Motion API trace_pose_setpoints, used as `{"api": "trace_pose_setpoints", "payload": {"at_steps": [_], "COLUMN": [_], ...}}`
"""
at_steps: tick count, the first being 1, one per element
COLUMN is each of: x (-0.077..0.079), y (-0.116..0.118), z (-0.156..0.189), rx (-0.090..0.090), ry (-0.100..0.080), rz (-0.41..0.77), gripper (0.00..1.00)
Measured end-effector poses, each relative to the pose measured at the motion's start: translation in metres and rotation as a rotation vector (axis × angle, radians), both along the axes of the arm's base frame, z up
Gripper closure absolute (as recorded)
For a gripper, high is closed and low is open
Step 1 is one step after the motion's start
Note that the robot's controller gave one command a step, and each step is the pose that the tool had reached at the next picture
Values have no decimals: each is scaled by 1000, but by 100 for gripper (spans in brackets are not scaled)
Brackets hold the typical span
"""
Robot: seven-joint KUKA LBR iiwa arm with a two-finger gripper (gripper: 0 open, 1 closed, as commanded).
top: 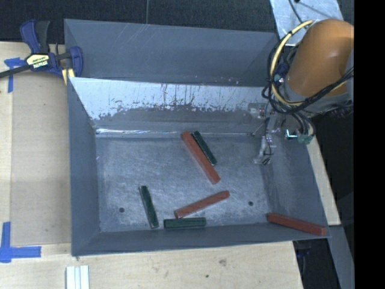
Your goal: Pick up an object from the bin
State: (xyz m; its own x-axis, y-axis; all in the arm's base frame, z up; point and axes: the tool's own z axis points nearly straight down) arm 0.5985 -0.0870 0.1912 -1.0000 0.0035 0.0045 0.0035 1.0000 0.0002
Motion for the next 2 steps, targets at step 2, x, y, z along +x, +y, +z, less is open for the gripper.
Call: {"api": "trace_pose_setpoints", "payload": {"at_steps": [2], "x": [-68], "y": [92], "z": [-121], "rx": [3], "ry": [-4], "rz": [-150], "gripper": [0]}}
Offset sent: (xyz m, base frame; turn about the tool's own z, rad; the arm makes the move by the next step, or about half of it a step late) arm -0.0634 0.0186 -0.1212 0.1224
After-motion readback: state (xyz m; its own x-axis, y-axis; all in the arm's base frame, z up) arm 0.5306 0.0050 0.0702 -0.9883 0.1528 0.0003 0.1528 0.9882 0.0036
